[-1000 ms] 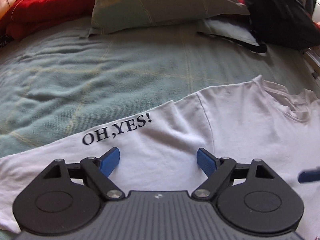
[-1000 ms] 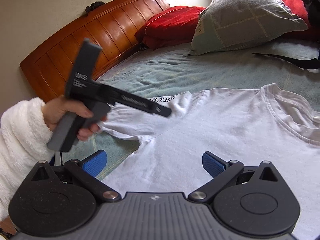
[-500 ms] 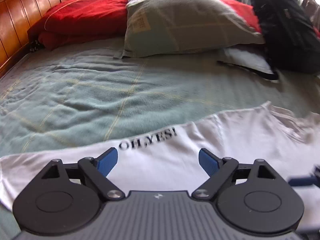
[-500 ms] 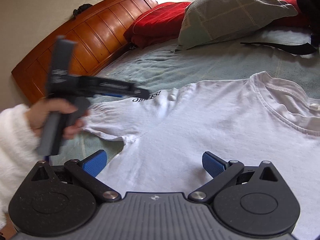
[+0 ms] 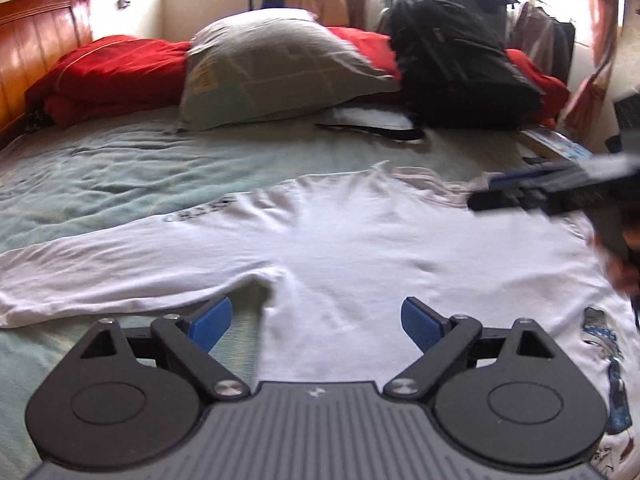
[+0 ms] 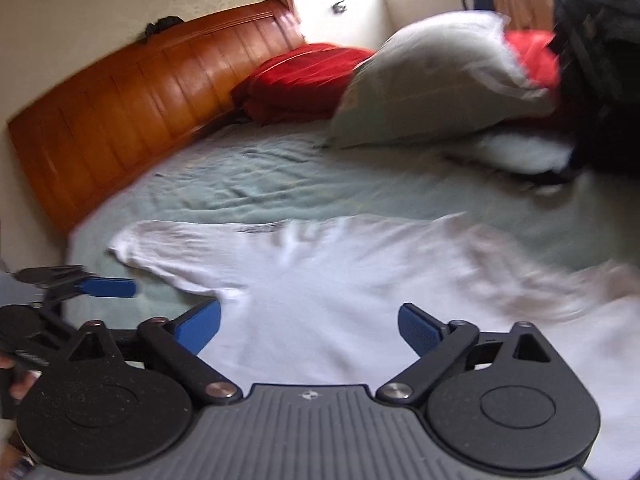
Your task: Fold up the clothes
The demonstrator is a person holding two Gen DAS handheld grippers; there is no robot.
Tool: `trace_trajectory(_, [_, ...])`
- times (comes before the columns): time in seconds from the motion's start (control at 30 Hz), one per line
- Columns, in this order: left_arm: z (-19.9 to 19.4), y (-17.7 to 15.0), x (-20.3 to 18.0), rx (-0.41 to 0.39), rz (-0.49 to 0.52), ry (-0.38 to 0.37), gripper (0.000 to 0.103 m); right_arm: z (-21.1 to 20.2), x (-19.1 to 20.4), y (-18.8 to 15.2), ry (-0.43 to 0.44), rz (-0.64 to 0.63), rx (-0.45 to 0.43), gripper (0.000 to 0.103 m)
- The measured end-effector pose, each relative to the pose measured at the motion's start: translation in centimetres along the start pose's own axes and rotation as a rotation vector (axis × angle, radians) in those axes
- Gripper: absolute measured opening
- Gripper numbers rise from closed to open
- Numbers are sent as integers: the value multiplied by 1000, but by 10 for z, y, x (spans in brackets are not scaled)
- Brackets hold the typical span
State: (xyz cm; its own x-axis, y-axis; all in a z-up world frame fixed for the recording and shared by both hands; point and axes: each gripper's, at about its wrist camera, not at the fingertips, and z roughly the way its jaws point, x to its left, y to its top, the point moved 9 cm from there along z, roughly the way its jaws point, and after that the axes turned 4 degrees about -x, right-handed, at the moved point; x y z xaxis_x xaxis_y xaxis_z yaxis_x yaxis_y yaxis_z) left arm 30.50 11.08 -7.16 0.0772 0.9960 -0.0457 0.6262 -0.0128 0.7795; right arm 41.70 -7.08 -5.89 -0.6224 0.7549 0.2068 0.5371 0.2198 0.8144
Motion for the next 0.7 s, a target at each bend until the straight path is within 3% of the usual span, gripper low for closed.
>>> trace_trajectory(0.13, [3,-6,-38,-19,71,-62,92,-3,-82,22,-228,-99,36,53])
trace_trajectory(0.23, [6,-13,-54,-12,52,-126,92,17,-142,35,-294,-83,82,46])
trace_trajectory(0.37, [10,-22,-53,1,17,-148,92,54,-178,27,-223,-35,185,44])
trace_trajectory(0.5, [16,-27,-44,23,12,-123,92,81,-183,8,-206,-117,282,44])
trace_trajectory(0.7, [18,-28,-43,21,9,-123,92,77,-175,-4,-151,-189,320,47])
